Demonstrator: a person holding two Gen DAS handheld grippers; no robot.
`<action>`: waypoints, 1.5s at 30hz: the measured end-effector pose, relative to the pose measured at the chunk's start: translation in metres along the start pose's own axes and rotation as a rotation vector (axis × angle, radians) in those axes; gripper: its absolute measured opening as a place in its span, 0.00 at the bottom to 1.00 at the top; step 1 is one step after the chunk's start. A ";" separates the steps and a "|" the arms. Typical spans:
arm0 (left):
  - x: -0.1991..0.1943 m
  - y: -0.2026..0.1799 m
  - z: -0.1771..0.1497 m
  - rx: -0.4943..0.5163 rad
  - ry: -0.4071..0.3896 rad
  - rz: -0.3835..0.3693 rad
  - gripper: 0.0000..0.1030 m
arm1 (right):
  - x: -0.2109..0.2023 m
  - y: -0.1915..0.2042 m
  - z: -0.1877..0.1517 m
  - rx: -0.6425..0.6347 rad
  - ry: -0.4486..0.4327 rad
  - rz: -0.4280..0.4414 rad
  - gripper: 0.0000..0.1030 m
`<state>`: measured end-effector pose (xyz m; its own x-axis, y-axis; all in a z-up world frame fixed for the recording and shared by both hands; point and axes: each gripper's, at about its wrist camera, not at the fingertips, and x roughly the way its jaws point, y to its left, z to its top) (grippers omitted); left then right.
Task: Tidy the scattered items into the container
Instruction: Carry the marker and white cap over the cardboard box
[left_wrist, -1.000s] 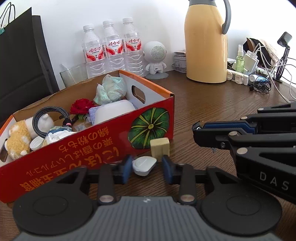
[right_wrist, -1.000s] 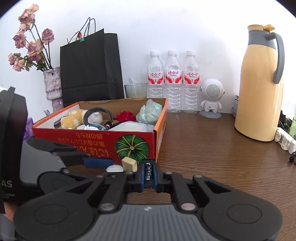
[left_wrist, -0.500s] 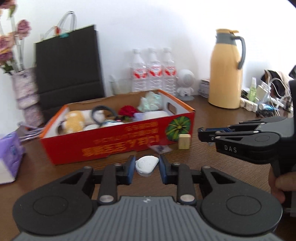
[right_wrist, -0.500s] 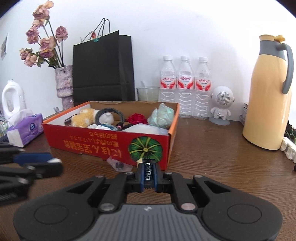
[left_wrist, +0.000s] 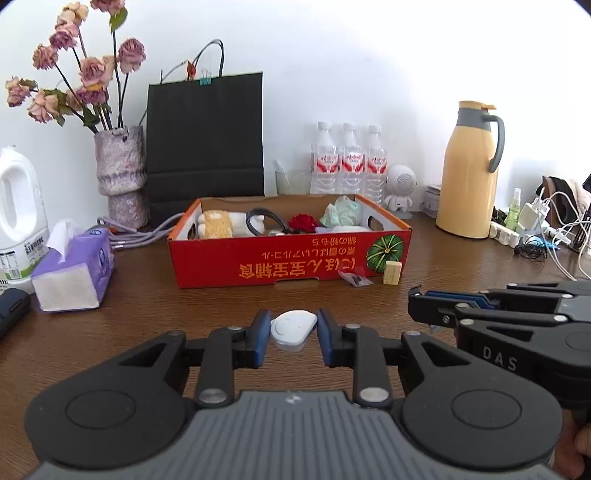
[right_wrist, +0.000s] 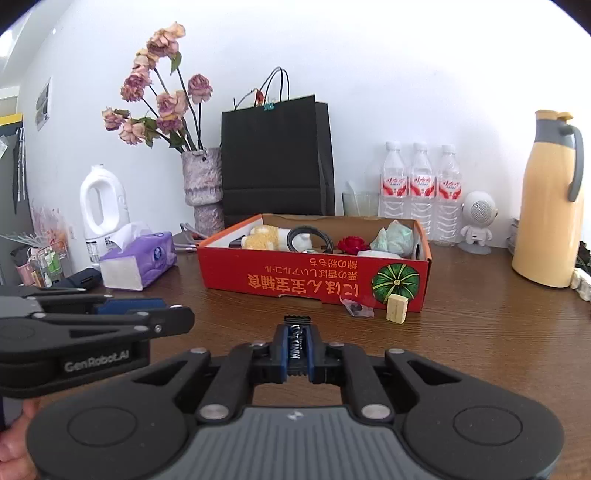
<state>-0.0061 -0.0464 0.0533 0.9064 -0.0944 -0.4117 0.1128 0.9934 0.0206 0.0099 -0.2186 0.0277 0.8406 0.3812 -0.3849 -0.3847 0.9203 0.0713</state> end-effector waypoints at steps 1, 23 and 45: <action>-0.007 0.000 -0.001 0.003 -0.014 0.011 0.27 | -0.009 0.002 -0.001 0.007 -0.013 -0.005 0.09; 0.004 0.029 0.041 -0.108 -0.205 -0.006 0.27 | -0.021 -0.006 0.045 0.052 -0.184 -0.059 0.09; 0.331 0.055 0.180 -0.049 0.405 -0.129 0.27 | 0.281 -0.142 0.209 0.269 0.487 0.030 0.09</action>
<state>0.3737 -0.0346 0.0821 0.6522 -0.1945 -0.7327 0.1860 0.9780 -0.0940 0.3804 -0.2235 0.1019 0.5331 0.3817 -0.7550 -0.2412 0.9240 0.2968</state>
